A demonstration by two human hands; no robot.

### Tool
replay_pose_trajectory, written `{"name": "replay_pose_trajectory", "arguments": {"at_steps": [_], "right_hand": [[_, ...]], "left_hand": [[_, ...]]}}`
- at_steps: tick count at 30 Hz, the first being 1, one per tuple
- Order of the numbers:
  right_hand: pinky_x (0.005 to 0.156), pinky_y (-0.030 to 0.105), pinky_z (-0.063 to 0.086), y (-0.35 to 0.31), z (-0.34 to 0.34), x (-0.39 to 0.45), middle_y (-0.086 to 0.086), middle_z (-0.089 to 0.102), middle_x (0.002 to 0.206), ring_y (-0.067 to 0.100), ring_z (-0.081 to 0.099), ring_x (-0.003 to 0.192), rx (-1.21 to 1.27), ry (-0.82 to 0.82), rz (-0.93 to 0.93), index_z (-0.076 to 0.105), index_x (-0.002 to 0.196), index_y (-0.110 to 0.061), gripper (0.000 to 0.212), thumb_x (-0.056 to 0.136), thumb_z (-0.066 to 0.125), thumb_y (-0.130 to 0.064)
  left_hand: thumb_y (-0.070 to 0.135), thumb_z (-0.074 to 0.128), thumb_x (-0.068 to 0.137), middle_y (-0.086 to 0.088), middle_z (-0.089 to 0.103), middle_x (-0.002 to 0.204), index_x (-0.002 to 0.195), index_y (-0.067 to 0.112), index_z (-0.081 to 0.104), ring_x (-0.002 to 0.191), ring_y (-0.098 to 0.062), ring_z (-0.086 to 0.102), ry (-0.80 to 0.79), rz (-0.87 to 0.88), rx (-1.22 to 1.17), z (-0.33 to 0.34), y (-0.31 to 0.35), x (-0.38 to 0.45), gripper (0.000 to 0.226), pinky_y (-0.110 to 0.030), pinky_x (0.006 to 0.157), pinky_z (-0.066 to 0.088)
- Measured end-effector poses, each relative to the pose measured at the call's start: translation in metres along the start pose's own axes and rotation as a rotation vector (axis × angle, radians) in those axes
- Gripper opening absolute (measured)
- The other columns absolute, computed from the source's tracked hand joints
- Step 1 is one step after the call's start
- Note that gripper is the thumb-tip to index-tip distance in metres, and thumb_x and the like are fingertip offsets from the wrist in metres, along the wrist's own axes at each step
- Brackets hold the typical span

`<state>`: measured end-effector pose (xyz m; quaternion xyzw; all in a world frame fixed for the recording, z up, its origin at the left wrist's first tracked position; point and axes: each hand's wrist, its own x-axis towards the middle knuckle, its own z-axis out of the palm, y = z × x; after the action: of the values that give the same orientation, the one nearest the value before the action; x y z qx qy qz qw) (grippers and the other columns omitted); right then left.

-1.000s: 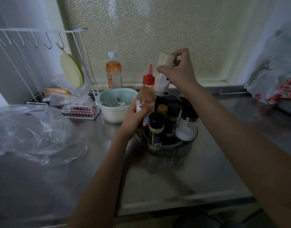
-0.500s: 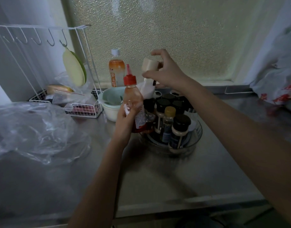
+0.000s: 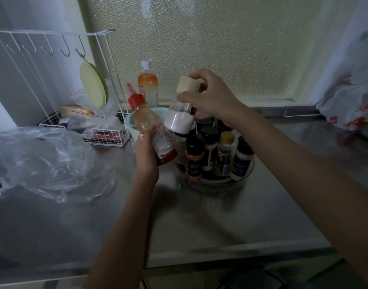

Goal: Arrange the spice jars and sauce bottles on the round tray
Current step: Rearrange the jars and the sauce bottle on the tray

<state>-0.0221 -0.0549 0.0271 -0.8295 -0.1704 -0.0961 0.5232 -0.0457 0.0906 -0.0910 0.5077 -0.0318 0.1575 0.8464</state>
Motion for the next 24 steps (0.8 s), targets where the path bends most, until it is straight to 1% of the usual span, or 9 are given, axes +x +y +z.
{"name": "replay_pose_trajectory", "arguments": {"at_steps": [3,6,10,13,15,18,20,22,24], "right_hand": [[0.054,0.027,0.059,-0.001,0.005,-0.008,-0.014,0.052,0.09,0.006,0.06,0.083,0.003,0.053,-0.017,0.051,0.111,-0.02,0.043,0.076,0.073,-0.031],[0.07,0.036,0.061,-0.002,0.006,-0.013,-0.012,0.055,0.09,0.011,0.063,0.09,-0.015,0.117,-0.04,0.052,0.106,-0.018,0.042,0.075,0.073,-0.037],[0.066,0.004,0.043,-0.003,0.011,-0.024,-0.008,0.055,0.097,0.006,0.055,0.089,-0.136,0.166,-0.158,0.054,0.114,-0.014,0.05,0.074,0.074,-0.038],[0.064,0.006,0.044,-0.004,0.015,-0.034,-0.01,0.055,0.093,0.001,0.054,0.085,-0.084,0.245,-0.177,0.055,0.114,-0.013,0.048,0.077,0.073,-0.038],[0.068,0.01,0.044,-0.003,0.014,-0.041,-0.009,0.057,0.093,0.005,0.056,0.085,-0.075,0.357,-0.21,0.056,0.113,-0.014,0.046,0.078,0.071,-0.038],[0.068,0.011,0.043,0.002,-0.002,-0.054,-0.018,0.053,0.085,0.004,0.055,0.078,0.01,0.547,-0.177,0.057,0.11,-0.016,0.04,0.078,0.07,-0.036],[0.071,0.016,0.045,0.01,-0.015,-0.063,-0.019,0.051,0.083,-0.001,0.054,0.077,0.064,0.616,-0.119,0.055,0.107,-0.017,0.037,0.079,0.069,-0.037],[0.069,0.015,0.045,0.02,-0.022,-0.071,-0.019,0.052,0.084,-0.008,0.052,0.073,0.099,0.627,-0.082,0.055,0.107,-0.017,0.037,0.079,0.069,-0.036],[0.066,0.01,0.045,0.029,-0.026,-0.08,-0.019,0.054,0.087,-0.01,0.053,0.073,0.125,0.623,-0.049,0.054,0.107,-0.02,0.036,0.079,0.069,-0.037]], "left_hand": [[0.045,0.067,0.068,-0.002,0.07,0.093,0.1,0.016,0.062,0.091,-0.018,0.066,-0.214,-0.051,-0.214,-0.008,0.008,-0.004,0.044,-0.035,0.082,0.054],[0.054,0.077,0.058,-0.001,0.068,0.092,0.097,0.016,0.063,0.091,-0.016,0.063,-0.39,-0.071,-0.322,-0.015,0.016,-0.005,0.056,-0.031,0.084,0.053],[0.06,0.079,0.052,-0.006,0.064,0.102,0.102,0.012,0.061,0.103,-0.023,0.059,-0.52,-0.137,-0.396,-0.023,0.022,-0.008,0.071,-0.045,0.095,0.048],[0.057,0.078,0.055,0.002,0.069,0.099,0.101,0.019,0.067,0.098,-0.016,0.063,-0.558,-0.106,-0.295,-0.016,0.024,-0.02,0.06,-0.048,0.095,0.047],[0.055,0.079,0.052,0.004,0.071,0.102,0.098,0.023,0.071,0.102,-0.016,0.064,-0.473,-0.117,-0.299,-0.008,0.025,-0.038,0.057,-0.048,0.097,0.045],[0.053,0.075,0.057,0.005,0.076,0.078,0.07,0.027,0.078,0.081,-0.016,0.071,-0.229,-0.34,-0.195,0.003,0.017,-0.074,0.03,-0.044,0.078,0.058],[0.033,0.065,0.075,0.004,0.069,0.052,0.05,0.019,0.073,0.055,-0.01,0.067,-0.243,-0.39,0.054,0.013,0.008,-0.093,0.029,-0.032,0.06,0.053],[0.009,0.06,0.082,0.001,0.065,0.047,0.06,0.011,0.069,0.045,-0.007,0.063,-0.32,-0.363,0.185,0.026,0.001,-0.102,0.023,-0.021,0.048,0.05],[0.002,0.058,0.084,-0.001,0.069,0.062,0.082,0.009,0.063,0.055,-0.01,0.066,-0.447,-0.294,0.272,0.038,0.001,-0.103,0.009,-0.019,0.051,0.051]]}}
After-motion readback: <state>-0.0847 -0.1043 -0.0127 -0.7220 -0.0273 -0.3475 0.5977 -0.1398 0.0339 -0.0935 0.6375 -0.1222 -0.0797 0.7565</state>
